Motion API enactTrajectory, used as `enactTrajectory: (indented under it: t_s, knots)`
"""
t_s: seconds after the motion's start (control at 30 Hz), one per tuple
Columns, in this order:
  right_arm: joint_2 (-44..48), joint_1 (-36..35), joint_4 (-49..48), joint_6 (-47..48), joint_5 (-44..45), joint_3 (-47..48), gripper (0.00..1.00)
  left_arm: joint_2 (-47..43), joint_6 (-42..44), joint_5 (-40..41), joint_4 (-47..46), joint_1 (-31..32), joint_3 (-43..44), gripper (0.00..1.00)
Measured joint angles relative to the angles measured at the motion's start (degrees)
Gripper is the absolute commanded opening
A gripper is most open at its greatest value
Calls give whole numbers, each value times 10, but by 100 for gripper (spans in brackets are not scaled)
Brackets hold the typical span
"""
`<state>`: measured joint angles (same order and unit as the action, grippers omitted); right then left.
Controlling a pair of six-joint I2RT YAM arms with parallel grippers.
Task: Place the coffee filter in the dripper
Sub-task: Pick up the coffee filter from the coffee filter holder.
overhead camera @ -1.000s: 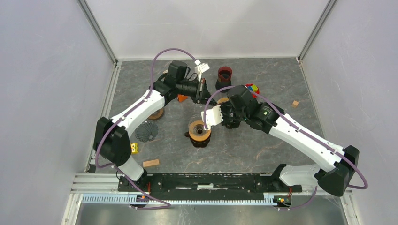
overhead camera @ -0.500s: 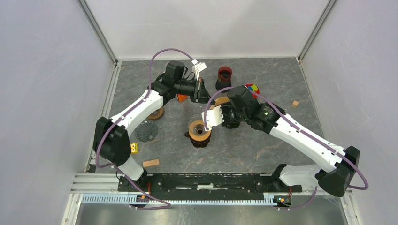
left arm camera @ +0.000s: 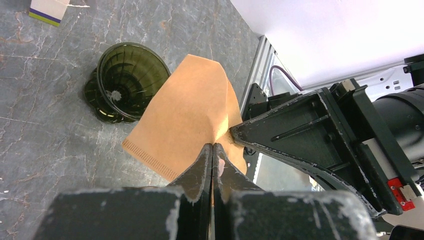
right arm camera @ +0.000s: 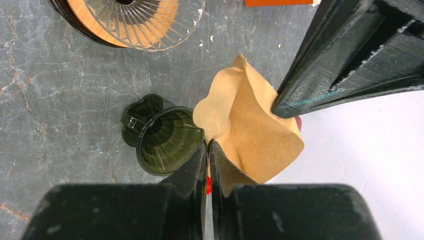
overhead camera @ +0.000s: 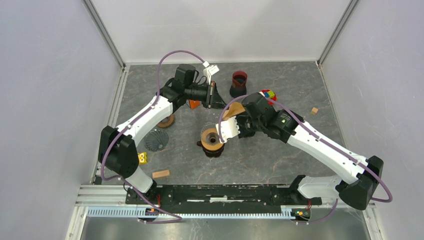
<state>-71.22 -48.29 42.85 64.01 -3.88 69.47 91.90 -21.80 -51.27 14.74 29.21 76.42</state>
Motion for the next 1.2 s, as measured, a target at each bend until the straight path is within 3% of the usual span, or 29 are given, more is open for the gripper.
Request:
enactTrajectory:
  t_s: [0.43, 1.2]
  knots:
    - [-1, 0, -12, -17, 11, 0, 53, -11, 0, 2, -16, 0, -18, 2]
    - [-1, 18, -9, -23, 2, 61, 64, -11, 11, 1, -2, 0, -18, 2]
